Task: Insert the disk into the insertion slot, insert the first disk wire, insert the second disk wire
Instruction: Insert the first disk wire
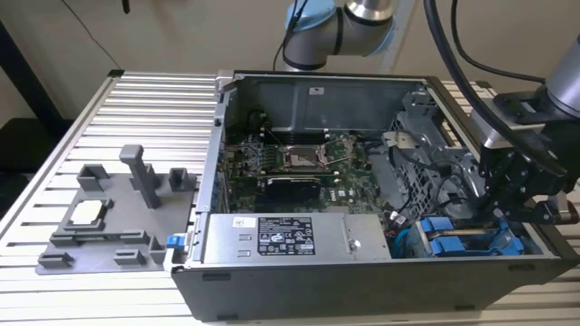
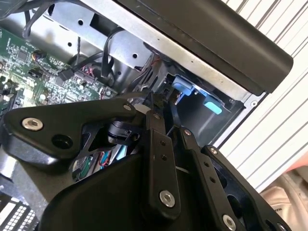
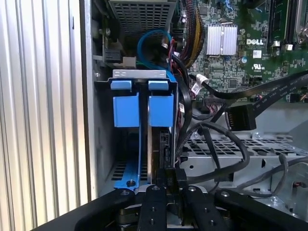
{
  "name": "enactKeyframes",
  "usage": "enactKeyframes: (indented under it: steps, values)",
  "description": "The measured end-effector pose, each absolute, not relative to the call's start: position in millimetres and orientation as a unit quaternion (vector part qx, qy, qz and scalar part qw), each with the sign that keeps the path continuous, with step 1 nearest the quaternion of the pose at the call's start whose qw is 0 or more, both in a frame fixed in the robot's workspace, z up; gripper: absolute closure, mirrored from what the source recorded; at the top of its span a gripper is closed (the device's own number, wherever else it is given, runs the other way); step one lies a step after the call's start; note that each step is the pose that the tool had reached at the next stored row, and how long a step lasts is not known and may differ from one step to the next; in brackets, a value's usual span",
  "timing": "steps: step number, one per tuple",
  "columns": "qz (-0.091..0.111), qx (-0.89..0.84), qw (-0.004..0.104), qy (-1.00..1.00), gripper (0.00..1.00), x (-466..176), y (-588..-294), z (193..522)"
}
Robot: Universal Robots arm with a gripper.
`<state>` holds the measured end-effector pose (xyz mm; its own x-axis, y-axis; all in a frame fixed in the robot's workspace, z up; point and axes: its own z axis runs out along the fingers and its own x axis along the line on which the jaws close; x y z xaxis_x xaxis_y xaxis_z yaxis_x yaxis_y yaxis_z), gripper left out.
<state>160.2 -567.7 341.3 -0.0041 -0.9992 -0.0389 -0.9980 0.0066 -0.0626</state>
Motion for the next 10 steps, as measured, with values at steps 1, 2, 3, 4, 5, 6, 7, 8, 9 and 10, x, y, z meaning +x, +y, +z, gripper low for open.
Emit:
enactKeyframes:
  steps: [1,2,3,4,5,6,7,8,9,10]
  values:
    - [-0.009,-0.704,0.036,0.709,0.81,160.3,-567.7,341.1]
    - [-0.009,-0.704,0.036,0.709,0.81,160.3,-567.7,341.0]
    - [-0.009,-0.704,0.036,0.709,0.81,160.4,-567.7,340.8]
    - [-0.009,-0.704,0.036,0.709,0.81,160.4,-567.7,340.5]
    - [-0.009,-0.704,0.036,0.709,0.81,160.5,-567.7,340.2]
    - [-0.009,-0.704,0.036,0.709,0.81,160.5,-567.7,340.0]
    - [-0.009,-0.704,0.036,0.709,0.81,160.5,-567.7,339.8]
    - [-0.009,-0.704,0.036,0.709,0.81,160.6,-567.7,339.7]
    - [-0.009,-0.704,0.036,0.709,0.81,160.6,-567.7,339.5]
    - [-0.009,-0.704,0.036,0.71,0.81,160.8,-567.7,339.3]
